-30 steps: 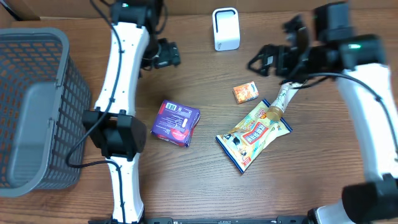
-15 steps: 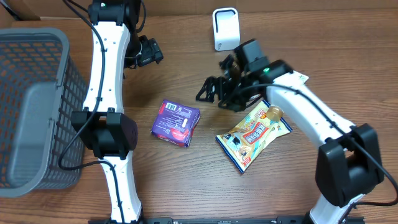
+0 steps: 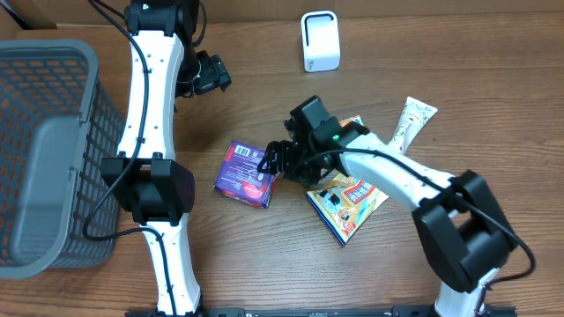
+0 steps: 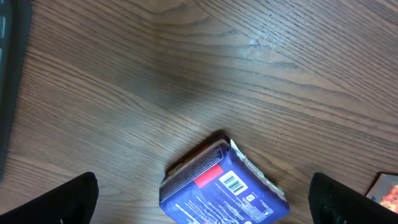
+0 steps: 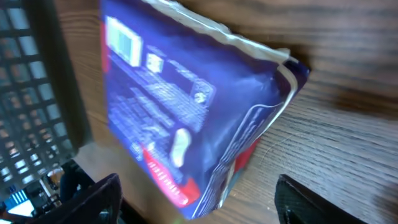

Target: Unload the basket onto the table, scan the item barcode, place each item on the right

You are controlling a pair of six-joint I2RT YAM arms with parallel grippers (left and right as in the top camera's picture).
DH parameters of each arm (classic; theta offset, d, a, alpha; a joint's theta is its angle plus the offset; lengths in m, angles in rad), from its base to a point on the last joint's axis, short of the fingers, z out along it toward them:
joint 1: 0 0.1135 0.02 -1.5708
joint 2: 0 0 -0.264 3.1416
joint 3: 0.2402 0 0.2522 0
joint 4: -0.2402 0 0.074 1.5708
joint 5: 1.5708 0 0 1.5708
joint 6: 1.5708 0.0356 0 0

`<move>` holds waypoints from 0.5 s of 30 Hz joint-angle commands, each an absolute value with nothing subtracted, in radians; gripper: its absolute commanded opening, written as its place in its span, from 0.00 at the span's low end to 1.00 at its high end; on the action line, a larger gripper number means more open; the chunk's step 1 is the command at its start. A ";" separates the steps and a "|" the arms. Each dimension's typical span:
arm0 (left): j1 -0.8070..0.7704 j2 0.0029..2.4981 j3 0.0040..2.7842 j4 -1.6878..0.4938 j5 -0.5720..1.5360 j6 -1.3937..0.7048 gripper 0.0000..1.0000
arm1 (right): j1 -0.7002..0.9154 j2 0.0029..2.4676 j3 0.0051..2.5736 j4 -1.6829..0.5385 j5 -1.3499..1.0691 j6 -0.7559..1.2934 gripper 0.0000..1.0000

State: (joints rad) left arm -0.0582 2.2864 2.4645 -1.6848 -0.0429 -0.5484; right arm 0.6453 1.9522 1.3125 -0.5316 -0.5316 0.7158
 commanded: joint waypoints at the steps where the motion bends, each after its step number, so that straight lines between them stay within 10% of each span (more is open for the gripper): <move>1: -0.059 2.276 2.475 -1.690 -0.059 -0.561 1.00 | 0.667 1.985 1.296 -0.518 -0.515 0.780 0.76; 15: -0.059 2.276 2.475 -1.690 -0.059 -0.561 1.00 | 0.680 2.011 1.296 -0.500 -0.414 0.797 0.44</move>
State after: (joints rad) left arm -0.0582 2.2864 2.4645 -1.6871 -0.0429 -0.5480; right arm 0.6807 2.0048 1.3022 -0.5030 -0.4721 0.7898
